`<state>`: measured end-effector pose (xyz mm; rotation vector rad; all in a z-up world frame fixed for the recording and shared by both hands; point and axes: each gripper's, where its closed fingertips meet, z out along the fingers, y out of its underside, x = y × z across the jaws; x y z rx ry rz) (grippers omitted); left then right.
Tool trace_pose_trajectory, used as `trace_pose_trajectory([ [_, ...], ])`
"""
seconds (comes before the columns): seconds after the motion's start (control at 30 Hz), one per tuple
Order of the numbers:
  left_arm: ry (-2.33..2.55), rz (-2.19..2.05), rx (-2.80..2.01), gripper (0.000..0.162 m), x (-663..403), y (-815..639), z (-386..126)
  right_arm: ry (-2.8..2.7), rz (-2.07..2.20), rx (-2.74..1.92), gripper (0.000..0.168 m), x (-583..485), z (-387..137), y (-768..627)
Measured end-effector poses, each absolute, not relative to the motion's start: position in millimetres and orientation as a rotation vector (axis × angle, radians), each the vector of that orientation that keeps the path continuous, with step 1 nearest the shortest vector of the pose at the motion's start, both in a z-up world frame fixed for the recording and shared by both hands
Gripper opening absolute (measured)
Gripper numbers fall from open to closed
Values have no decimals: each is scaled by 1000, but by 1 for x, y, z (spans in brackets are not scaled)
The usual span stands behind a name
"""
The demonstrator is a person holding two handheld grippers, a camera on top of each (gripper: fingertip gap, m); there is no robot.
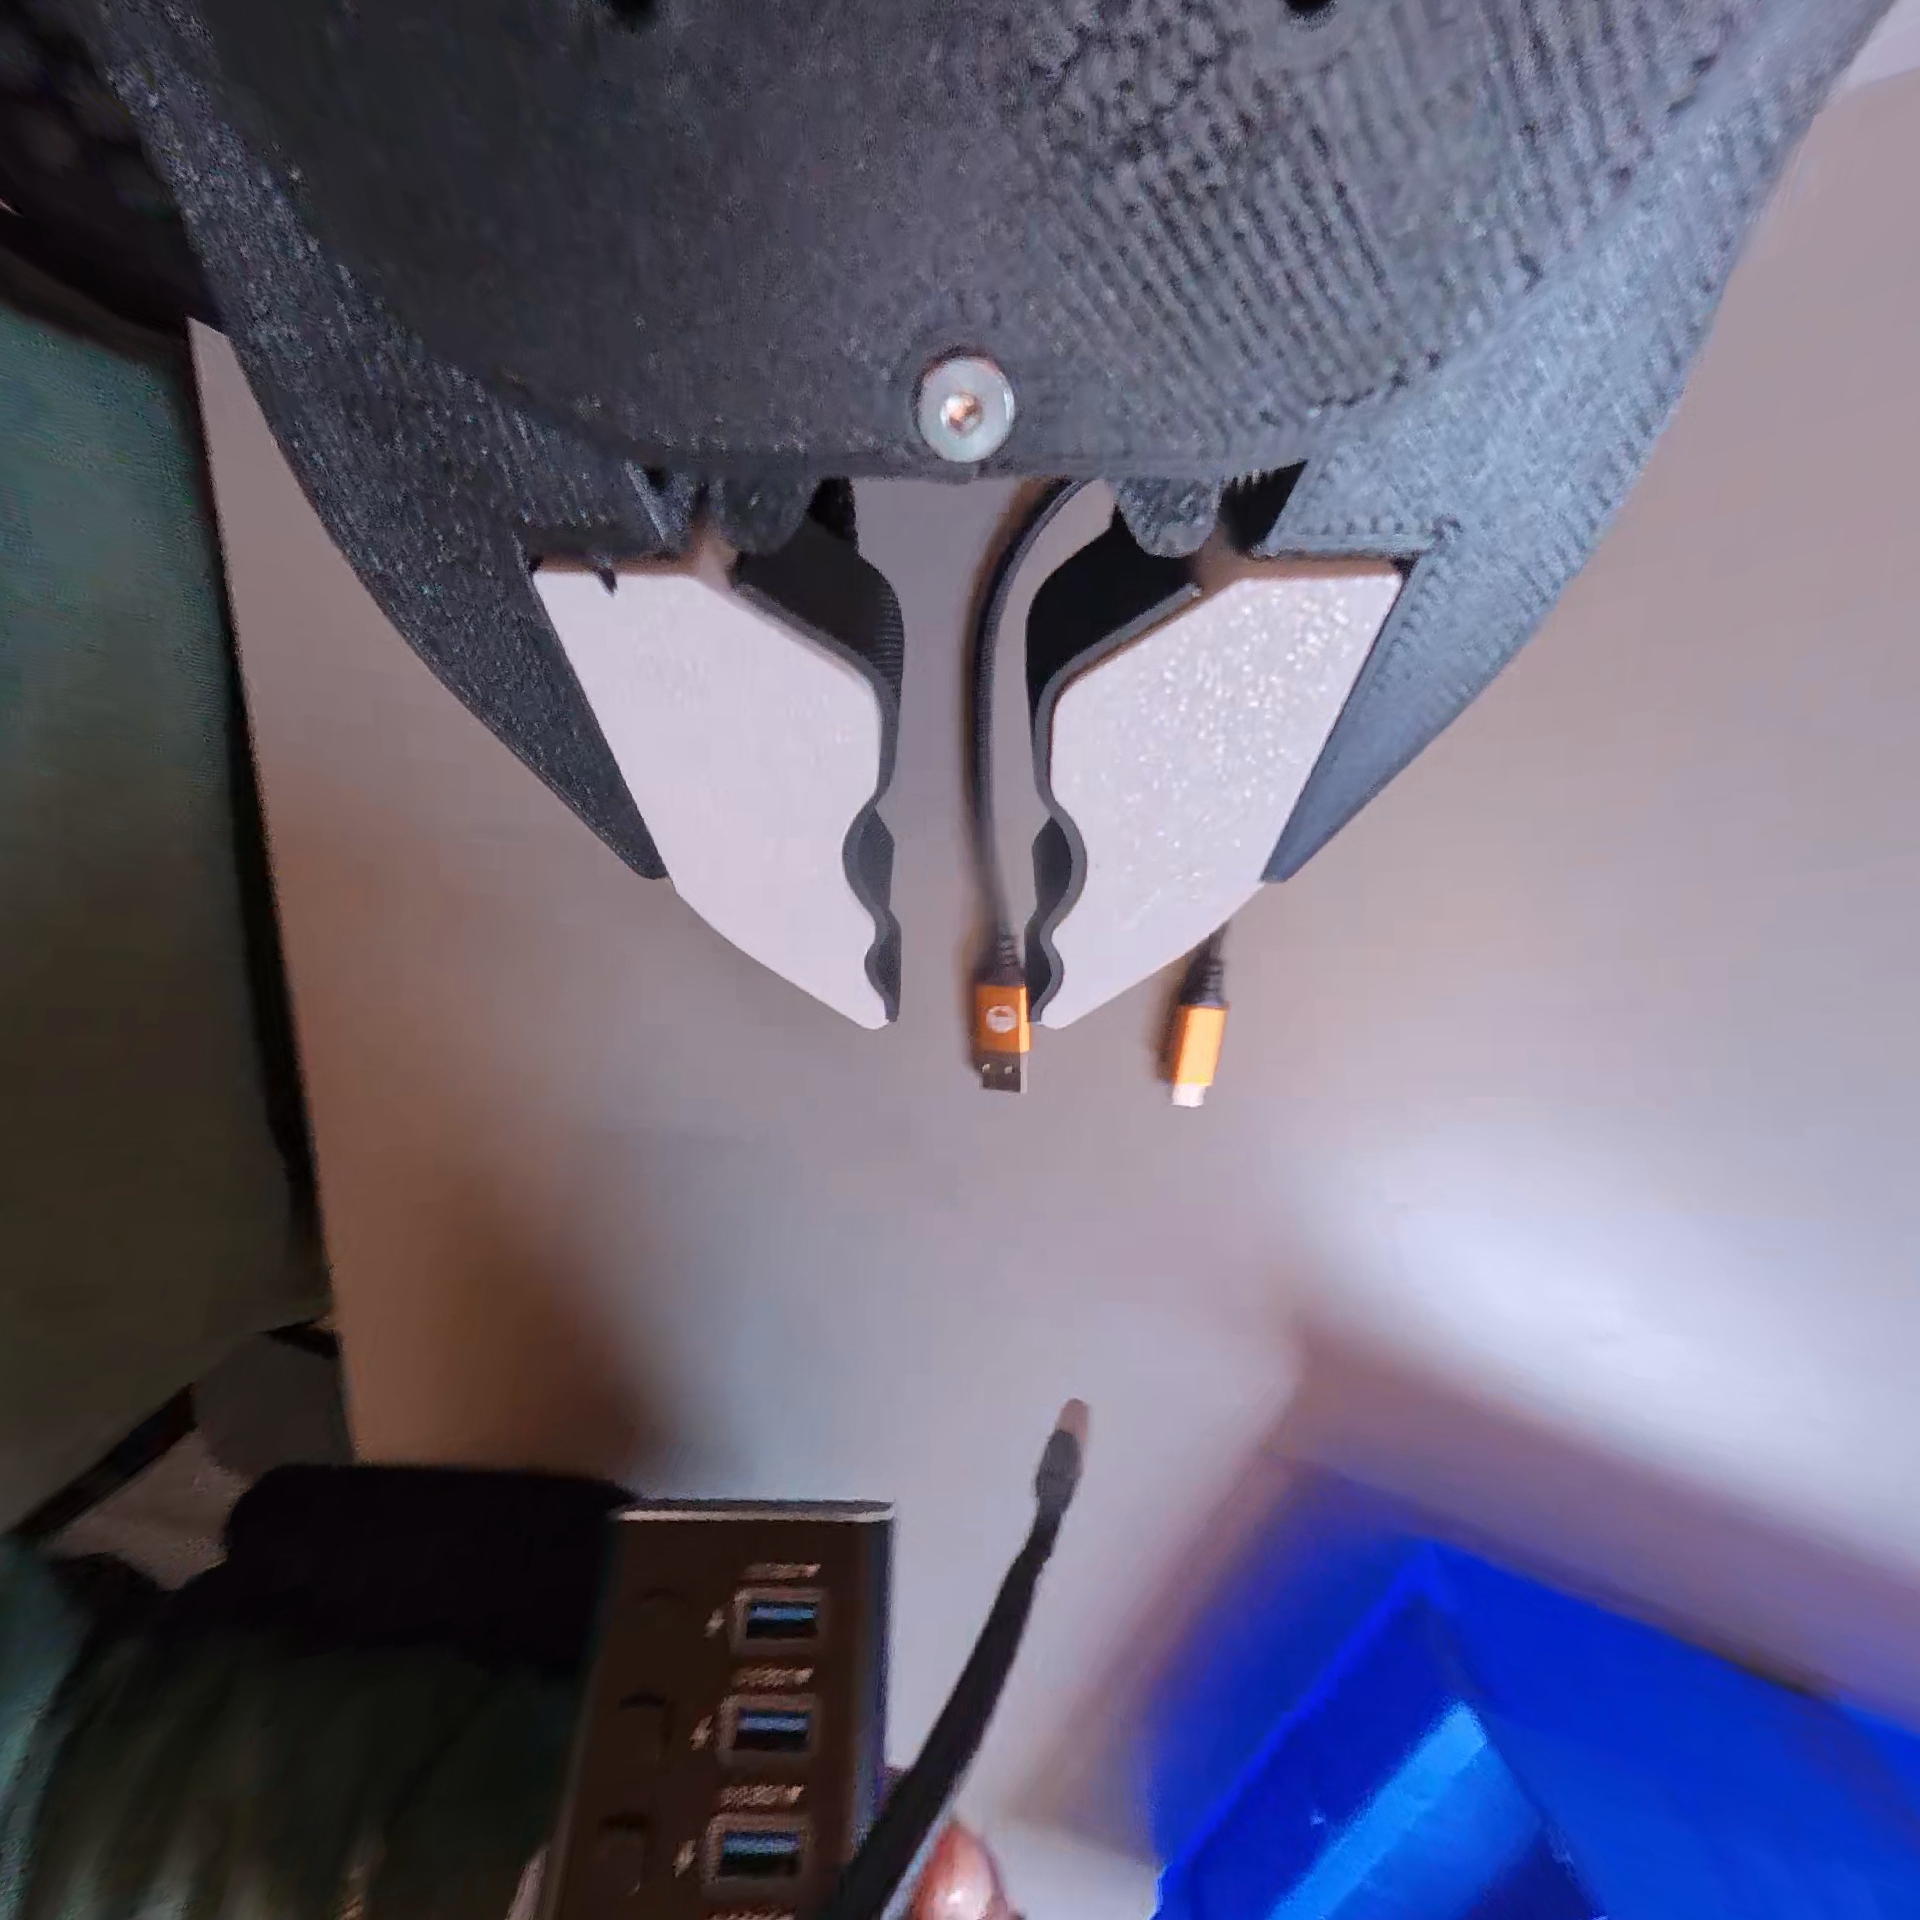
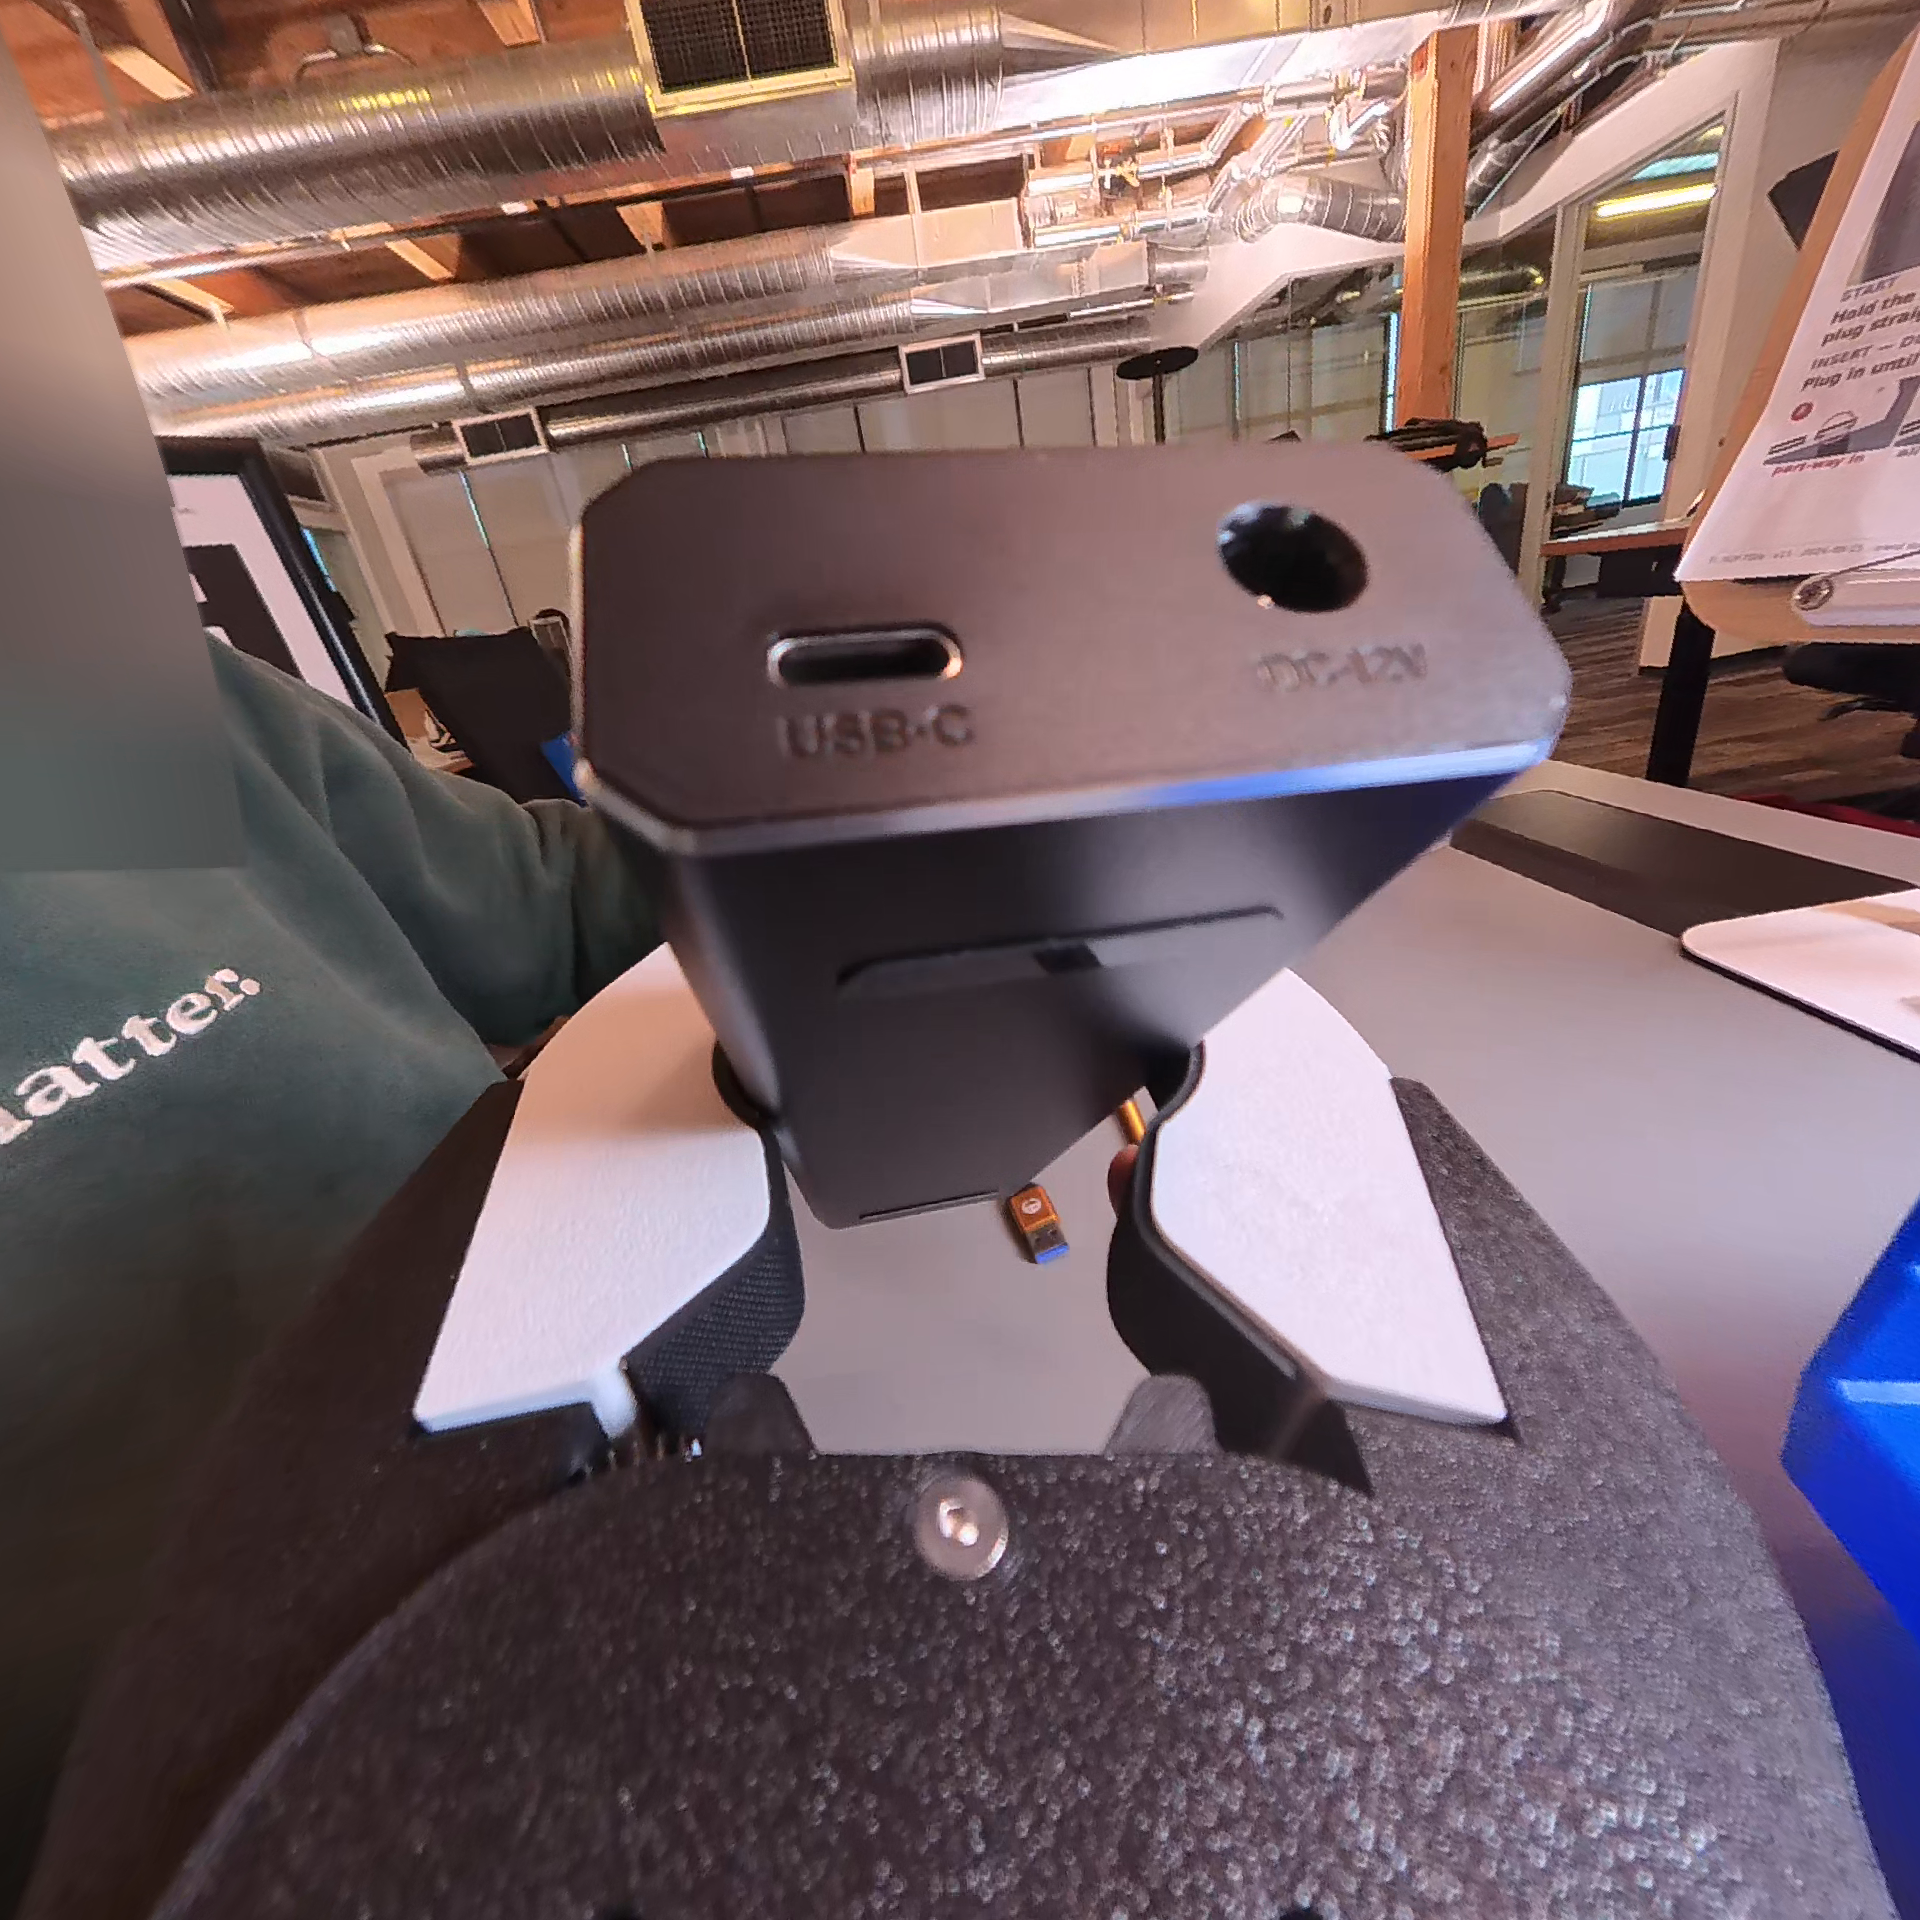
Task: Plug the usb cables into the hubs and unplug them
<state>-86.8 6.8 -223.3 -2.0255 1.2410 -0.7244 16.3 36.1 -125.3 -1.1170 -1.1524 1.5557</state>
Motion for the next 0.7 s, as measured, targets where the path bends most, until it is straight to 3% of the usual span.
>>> trace_pose_trajectory([
  [0.13, 1206, -694, -2049, 24, -92, 18, -227, -1144, 1562, -1119, 73, 18, -125, 38],
  [0.37, 1305, -307, -2287, 24, -126, 54, -285, -1152, 1553, -1124, 73, 18, -126, 38],
  [0.5, 1374, -234, -2292, 4, -129, 60, -287, -1140, 1552, -1119, 73, 20, -123, 40],
  [0.6, 1302, -91, -2173, 4, -133, 79, -263, -1127, 1547, -1112, 73, 22, -121, 42],
  [0.7, 1137, 4, -1977, 4, -138, 93, -205, -1106, 1546, -1100, 73, 25, -116, 44],
])
